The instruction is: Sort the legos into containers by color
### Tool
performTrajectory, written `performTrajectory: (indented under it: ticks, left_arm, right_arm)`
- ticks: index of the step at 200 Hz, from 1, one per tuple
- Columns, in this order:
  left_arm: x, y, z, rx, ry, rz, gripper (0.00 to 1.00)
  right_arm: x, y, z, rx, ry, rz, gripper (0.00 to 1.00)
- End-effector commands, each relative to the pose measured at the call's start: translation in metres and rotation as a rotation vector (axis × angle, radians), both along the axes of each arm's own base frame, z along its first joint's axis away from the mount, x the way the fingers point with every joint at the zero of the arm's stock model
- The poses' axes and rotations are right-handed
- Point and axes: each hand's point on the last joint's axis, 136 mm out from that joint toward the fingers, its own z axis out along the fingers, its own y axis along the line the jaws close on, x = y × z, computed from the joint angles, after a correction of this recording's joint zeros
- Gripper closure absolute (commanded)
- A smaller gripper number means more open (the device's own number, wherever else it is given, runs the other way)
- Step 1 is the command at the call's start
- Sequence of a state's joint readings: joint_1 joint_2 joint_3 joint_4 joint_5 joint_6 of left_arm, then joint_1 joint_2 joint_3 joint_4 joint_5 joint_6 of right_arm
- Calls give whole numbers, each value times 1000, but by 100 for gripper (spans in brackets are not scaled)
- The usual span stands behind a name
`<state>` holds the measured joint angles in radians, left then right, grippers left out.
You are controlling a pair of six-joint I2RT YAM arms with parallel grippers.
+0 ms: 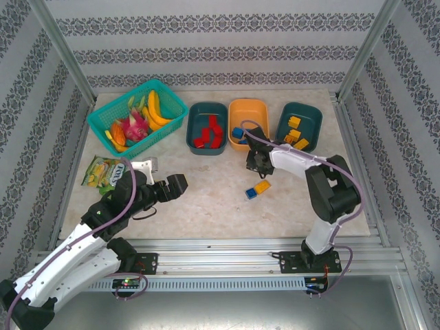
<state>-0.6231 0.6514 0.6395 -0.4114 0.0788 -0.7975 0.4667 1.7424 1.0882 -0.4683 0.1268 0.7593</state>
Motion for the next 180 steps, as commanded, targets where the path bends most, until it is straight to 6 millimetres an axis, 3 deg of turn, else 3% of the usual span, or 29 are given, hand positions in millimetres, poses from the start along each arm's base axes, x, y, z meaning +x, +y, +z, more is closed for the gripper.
performTrajectory:
  ticks: [1,19,36,60,80,120,180]
  left_arm:
    - [1,-13,14,-52,-21,-32,0]
    - [9,-23,24,-64,-31,-47,0]
    - [21,-37,35,-72,-36,-71,0]
    - [43,-60,53,-79,-49,-103,0]
    - [63,-74,65,-79,-63,-112,0]
    - [111,-87,81,-115,-88,-102,0]
    - [179,-85,66,-111,-63,-81,0]
  right_arm:
    - [-23,1,26,10,-12,3,80]
    - [-31,5,53,31,-46,21,80]
    - [-26,7,81,41,-89,40,80]
    - [0,15,112,47,-133,84,79]
    - [32,15,125,37,-150,91,79]
    - [100,3,120,44,-144,34,79]
    - [173,-8,68,16,-67,-17,79]
